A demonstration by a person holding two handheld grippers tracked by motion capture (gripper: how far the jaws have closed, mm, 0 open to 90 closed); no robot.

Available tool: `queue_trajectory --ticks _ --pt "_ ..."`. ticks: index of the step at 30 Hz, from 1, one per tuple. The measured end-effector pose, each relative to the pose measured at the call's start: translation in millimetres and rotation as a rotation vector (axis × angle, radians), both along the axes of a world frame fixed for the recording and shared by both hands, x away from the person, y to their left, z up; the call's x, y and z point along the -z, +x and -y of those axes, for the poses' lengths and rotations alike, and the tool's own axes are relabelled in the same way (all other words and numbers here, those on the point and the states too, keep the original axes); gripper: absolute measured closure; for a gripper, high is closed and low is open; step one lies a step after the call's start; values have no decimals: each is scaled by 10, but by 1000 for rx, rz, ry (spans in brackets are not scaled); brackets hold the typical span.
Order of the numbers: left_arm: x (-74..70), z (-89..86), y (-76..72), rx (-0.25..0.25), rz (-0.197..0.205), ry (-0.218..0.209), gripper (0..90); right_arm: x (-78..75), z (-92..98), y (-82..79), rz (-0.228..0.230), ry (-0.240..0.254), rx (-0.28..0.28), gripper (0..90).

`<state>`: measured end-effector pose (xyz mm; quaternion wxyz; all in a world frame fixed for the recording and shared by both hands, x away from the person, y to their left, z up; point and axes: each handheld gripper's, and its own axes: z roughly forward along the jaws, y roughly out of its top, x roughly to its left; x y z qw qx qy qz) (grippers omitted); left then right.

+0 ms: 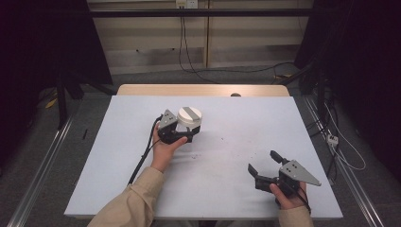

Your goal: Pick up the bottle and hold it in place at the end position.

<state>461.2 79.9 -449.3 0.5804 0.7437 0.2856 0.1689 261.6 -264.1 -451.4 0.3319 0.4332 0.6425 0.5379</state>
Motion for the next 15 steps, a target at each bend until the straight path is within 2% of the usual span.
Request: queue_trajectory --ticks 15 --pt "-17 83 9 17 3 3 186 0 -3 -3 1 -6 -2 60"
